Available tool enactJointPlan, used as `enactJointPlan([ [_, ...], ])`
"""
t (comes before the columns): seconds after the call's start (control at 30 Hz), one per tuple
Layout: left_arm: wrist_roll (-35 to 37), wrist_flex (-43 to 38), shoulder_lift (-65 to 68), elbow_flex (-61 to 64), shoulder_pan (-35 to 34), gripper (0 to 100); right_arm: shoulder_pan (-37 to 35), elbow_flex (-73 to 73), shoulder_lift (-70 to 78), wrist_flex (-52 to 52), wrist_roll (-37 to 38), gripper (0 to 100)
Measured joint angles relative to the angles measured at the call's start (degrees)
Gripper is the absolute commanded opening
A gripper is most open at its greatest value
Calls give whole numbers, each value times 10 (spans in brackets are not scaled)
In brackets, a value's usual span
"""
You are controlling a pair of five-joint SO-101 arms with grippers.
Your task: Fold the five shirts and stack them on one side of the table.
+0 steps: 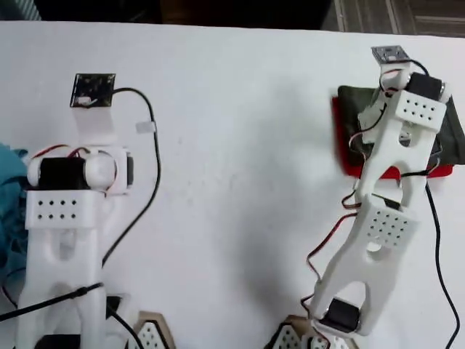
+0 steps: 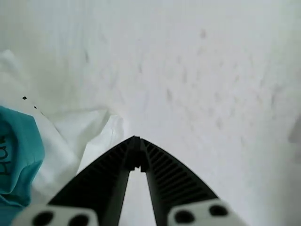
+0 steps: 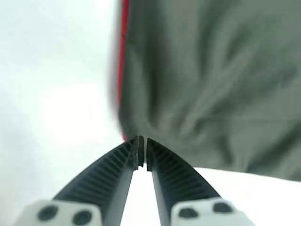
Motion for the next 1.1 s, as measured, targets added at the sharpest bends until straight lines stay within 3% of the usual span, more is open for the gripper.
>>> enactJointPlan([
  [0.37,-2,0,0,0,-38,25,-7,112,-6,-29,-25,20],
  [0.9,-1,27,-3,0,-118,25,-9,120,19,-30,-25,20],
  [1.1,-1,29,-4,0,-151,26,-37,136,-116,-2,-25,20],
])
